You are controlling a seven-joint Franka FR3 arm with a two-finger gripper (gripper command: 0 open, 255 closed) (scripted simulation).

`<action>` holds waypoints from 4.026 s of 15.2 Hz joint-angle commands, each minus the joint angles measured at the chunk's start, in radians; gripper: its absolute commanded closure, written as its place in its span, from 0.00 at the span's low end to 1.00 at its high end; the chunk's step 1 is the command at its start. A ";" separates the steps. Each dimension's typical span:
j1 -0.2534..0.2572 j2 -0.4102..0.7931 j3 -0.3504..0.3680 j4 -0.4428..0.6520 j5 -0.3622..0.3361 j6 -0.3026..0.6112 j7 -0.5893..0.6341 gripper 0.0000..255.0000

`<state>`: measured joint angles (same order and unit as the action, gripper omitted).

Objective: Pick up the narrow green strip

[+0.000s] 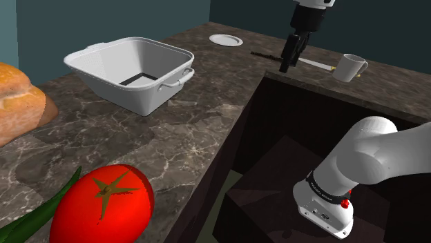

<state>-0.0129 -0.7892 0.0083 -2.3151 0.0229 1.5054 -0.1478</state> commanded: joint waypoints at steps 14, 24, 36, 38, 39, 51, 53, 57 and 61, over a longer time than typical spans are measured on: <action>-0.039 0.266 -0.254 0.094 -0.140 0.216 -0.350 0.00; -0.041 0.587 -0.430 0.321 -0.096 0.340 -0.632 0.00; -0.083 0.877 -0.509 0.527 0.046 0.413 -0.856 0.00; -0.083 0.880 -0.509 0.504 0.049 0.439 -0.858 0.00; -0.083 0.884 -0.508 0.486 0.051 0.459 -0.860 0.00; -0.083 0.884 -0.508 0.486 0.051 0.459 -0.860 1.00; -0.083 0.879 -0.509 0.508 0.048 0.433 -0.857 1.00; -0.083 0.874 -0.509 0.556 0.044 0.381 -0.853 1.00; -0.084 0.872 -0.510 0.607 0.042 0.328 -0.851 1.00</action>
<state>-0.0963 0.0832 -0.5011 -1.7224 0.0654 1.8486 -0.9989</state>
